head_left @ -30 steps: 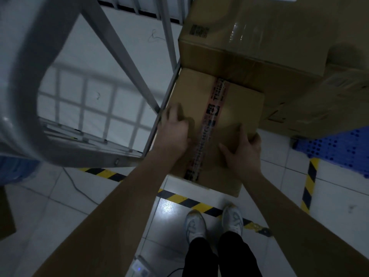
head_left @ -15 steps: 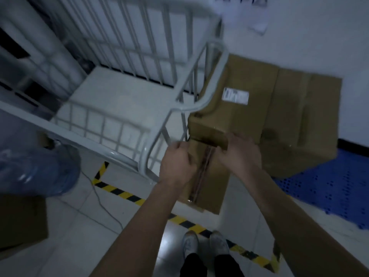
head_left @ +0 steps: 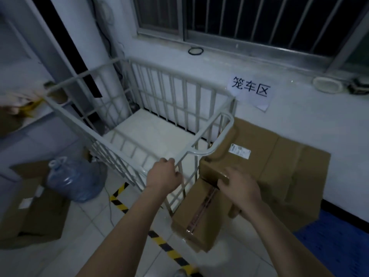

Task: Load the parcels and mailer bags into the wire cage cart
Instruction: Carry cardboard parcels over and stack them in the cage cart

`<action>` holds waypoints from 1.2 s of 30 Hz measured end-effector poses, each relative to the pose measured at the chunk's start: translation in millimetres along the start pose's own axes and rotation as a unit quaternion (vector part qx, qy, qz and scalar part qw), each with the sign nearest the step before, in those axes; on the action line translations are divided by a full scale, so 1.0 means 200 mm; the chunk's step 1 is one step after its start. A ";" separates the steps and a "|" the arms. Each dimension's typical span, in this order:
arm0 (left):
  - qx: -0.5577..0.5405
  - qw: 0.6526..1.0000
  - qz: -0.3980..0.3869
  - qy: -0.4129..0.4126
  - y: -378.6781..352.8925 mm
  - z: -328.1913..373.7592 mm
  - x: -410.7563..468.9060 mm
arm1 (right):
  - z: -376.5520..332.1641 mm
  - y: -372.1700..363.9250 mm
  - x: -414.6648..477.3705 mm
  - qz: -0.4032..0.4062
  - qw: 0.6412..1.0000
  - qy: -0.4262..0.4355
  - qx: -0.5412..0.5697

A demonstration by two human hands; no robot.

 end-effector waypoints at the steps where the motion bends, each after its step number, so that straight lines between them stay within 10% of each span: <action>1: 0.004 1.000 0.000 0.009 0.03 -0.01 -0.02 | -0.02 0.03 -0.01 0.001 1.000 0.007 0.000; 21: -0.056 0.962 0.138 0.231 0.50 -0.60 -0.98 | -0.72 0.16 -0.35 -0.020 0.970 0.242 -0.026; 36: -0.023 0.848 0.231 0.477 0.72 -1.21 -2.45 | -1.86 -0.14 -1.42 -0.033 0.849 0.523 -0.063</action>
Point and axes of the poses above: each hand's wrist, its own x-axis towards the middle knuckle, its own y-axis out of the back of the hand, z = x × y, the point moved 6 cm from there along x, towards the middle knuckle
